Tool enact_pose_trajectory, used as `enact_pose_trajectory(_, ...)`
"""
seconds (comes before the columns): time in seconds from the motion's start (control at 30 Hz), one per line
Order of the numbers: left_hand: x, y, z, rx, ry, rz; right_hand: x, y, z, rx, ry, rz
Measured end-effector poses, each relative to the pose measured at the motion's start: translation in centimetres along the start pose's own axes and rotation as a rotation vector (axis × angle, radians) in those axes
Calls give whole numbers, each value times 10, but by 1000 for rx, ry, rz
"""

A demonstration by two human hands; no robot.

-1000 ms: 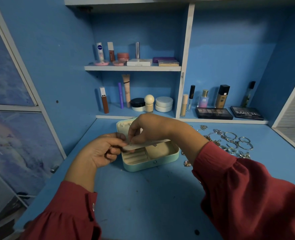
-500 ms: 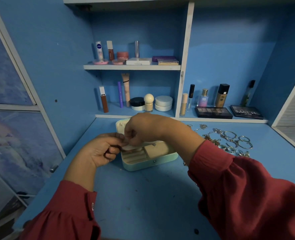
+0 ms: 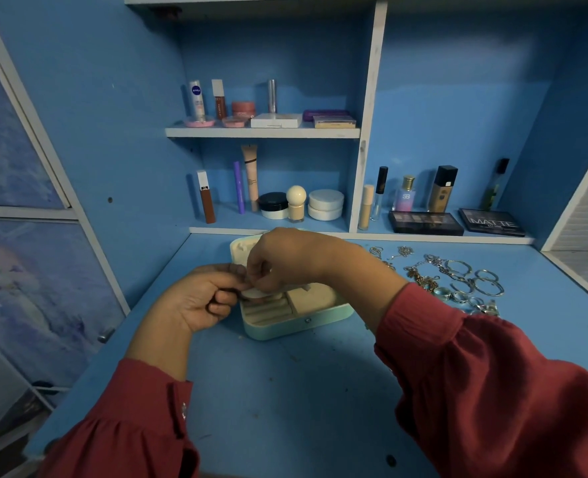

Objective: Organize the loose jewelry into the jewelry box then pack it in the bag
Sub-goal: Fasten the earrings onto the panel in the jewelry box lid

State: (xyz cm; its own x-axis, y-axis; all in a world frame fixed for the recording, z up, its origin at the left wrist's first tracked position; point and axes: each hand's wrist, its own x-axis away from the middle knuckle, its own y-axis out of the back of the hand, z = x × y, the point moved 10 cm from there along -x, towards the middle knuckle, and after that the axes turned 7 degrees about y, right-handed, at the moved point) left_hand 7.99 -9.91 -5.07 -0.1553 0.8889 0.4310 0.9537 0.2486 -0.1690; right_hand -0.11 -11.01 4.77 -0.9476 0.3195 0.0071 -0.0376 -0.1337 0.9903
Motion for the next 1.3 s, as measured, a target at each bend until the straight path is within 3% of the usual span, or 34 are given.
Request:
enact_pose_trajectory(0.33,2,-1,-1,-28,6,-15,5,0,-19,-263,-48,-54)
enact_pose_trajectory(0.9,7,-7,-2,-31,10,3,-2,-1,-2,-123,31,17)
enact_pose_trajectory(1.3,5,-3,-1,-25,28,-18,7,0,-10,-182,12,-78)
